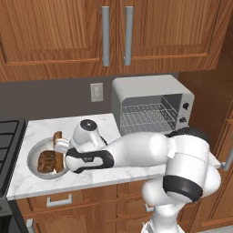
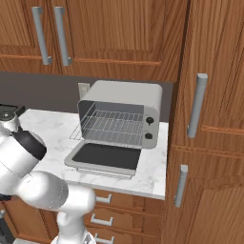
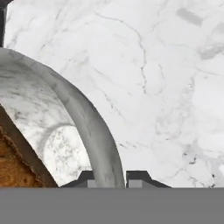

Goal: Pick up the heated bread from the toaster oven and place it in the bowl. Then move the bread bowl to the dining counter.

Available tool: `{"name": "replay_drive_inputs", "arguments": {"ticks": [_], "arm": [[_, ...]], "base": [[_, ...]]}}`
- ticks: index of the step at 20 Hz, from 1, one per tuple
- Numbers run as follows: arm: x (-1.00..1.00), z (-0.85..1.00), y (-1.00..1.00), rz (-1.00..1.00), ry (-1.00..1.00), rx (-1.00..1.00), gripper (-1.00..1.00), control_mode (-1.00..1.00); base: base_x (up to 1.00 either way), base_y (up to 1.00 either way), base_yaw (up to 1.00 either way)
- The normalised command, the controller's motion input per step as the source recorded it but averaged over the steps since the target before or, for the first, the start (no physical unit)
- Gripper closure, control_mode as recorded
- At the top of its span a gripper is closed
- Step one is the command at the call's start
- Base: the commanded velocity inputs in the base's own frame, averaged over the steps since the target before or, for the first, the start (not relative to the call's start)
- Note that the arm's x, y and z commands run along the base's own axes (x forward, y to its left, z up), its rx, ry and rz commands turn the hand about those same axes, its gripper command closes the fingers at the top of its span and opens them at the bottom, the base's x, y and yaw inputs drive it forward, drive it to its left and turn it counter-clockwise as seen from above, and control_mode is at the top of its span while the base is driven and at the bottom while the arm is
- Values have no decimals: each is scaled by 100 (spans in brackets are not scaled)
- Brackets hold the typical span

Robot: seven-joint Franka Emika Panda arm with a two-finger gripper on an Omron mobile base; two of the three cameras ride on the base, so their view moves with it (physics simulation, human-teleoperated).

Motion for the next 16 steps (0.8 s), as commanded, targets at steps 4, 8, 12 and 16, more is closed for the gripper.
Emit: {"name": "replay_drive_inputs", "arguments": {"ticks": [4,8,12,16], "arm": [[-52,60,-58,-27,-1,5,100,-100],[-31,74,-44,-27,0,0,100,-100],[-43,76,-62,-25,0,1,100,-100],[-44,94,-68,-24,0,4,100,-100]], "base": [[0,0,0],[0,0,0],[0,0,0],[0,0,0]]}}
